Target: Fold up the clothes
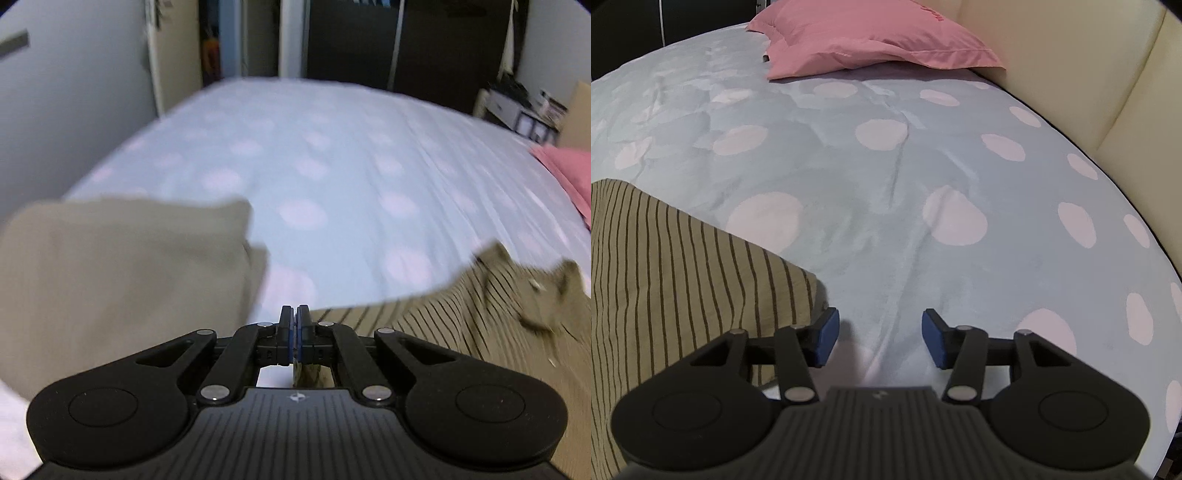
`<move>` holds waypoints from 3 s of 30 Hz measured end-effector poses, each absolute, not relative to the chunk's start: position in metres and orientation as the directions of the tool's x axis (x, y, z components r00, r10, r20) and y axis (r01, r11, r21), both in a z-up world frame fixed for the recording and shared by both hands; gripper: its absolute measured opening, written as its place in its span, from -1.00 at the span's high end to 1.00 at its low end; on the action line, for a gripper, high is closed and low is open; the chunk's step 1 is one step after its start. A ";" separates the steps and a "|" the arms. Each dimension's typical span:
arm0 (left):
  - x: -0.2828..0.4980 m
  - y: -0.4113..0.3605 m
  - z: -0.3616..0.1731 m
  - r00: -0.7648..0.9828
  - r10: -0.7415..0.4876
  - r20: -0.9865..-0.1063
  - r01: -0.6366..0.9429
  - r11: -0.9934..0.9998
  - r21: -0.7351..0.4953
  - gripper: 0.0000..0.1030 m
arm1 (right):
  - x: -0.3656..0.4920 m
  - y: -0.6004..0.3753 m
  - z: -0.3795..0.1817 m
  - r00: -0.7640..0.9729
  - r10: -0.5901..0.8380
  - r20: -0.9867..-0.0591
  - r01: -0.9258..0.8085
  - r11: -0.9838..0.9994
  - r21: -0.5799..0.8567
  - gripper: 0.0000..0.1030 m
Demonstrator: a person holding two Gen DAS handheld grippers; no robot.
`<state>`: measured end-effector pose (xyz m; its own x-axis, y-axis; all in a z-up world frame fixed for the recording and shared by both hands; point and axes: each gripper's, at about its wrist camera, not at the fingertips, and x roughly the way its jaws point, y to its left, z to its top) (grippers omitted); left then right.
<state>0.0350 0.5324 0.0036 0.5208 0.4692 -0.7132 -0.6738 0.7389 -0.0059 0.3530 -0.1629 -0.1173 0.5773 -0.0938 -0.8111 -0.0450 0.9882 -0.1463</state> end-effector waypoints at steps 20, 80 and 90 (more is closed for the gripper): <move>0.070 0.525 -0.059 0.384 0.353 -0.853 -0.500 0.856 0.129 0.38 | 0.358 -0.172 -0.132 0.586 -0.108 -0.803 -0.022 0.989 -0.149 -0.28; 0.015 0.373 -0.029 0.462 0.235 -0.855 -0.527 0.848 -0.052 -0.04 | 0.369 -0.186 -0.124 0.525 0.388 -0.757 -0.029 0.898 0.440 0.92; 0.021 0.349 -0.012 0.595 0.147 -0.790 -0.449 0.876 -0.175 -0.21 | 0.320 -0.109 -0.073 0.458 0.602 -0.654 -0.434 0.794 0.427 0.93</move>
<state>0.0211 0.3494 -0.0121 0.5951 0.1474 -0.7901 -0.4490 0.8763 -0.1747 0.3203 -0.1090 -0.0734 0.4583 0.6020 -0.6539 -0.4338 0.7936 0.4266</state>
